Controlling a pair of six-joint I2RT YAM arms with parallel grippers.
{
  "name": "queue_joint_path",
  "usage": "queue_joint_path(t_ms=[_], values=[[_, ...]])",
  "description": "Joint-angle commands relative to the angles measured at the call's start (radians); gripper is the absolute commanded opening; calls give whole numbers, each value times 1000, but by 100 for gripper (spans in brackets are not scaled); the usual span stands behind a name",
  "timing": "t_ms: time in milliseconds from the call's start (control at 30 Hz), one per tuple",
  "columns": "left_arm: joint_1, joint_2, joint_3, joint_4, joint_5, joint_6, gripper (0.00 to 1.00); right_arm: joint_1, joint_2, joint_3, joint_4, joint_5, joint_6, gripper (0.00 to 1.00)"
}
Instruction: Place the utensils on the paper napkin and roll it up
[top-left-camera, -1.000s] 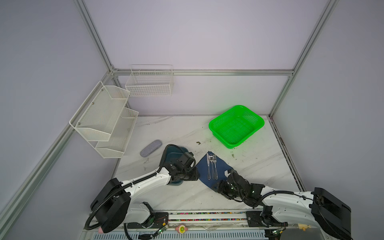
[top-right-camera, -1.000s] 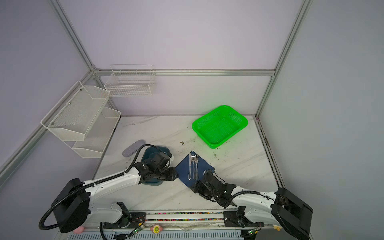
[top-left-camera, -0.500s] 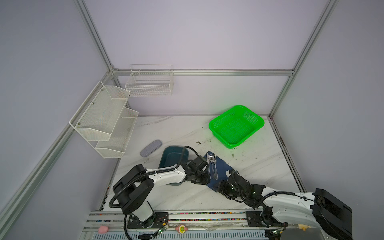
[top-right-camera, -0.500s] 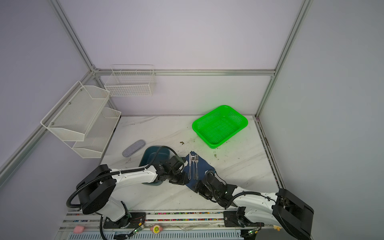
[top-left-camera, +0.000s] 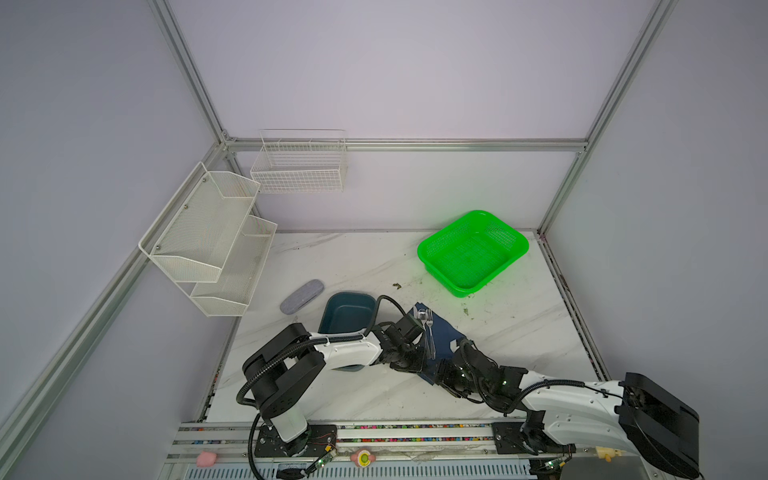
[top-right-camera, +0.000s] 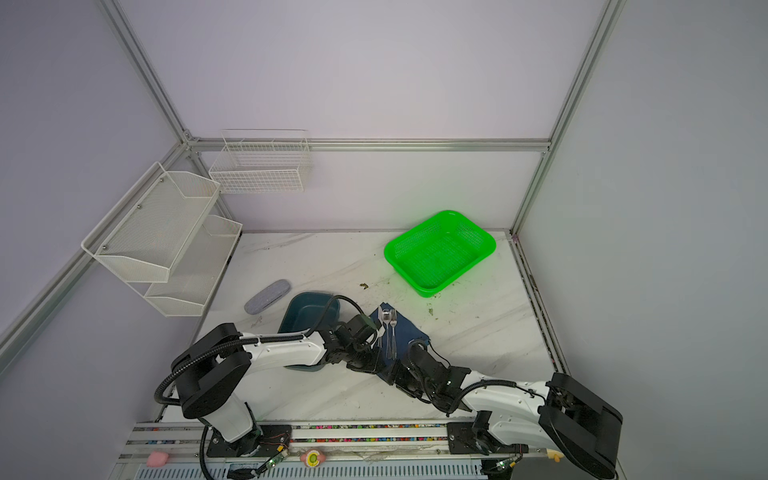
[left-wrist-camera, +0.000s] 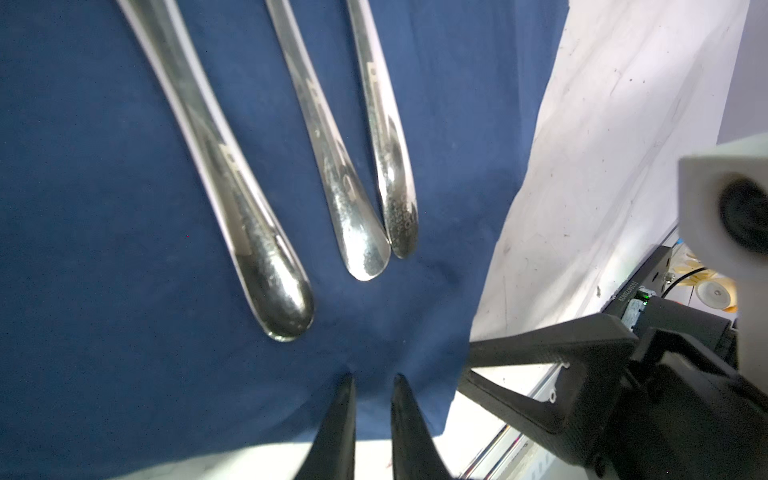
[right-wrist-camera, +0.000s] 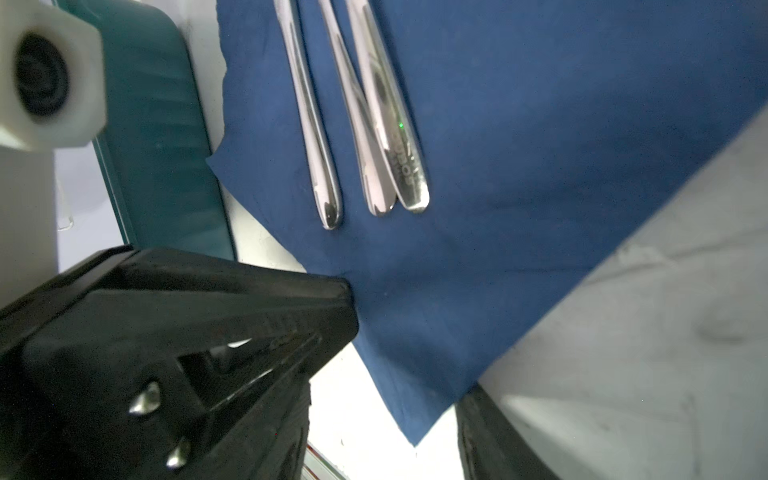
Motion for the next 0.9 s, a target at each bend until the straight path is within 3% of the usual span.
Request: queue_joint_path(t_ms=[0,333,533,867], values=[[-10,5,30,11,4,-15,18,5,-5,10,-100,55,31,59],[-13,26,17,-4,-14,-22,16,5,-30,0,-149,58,66,61],[-13,-10,12,-14,-34,-23,16,5,-36,-6,-133,33,80,56],[-10,-45,4,-32,-100,-53,15,5,-105,-63,-121,15,183,55]])
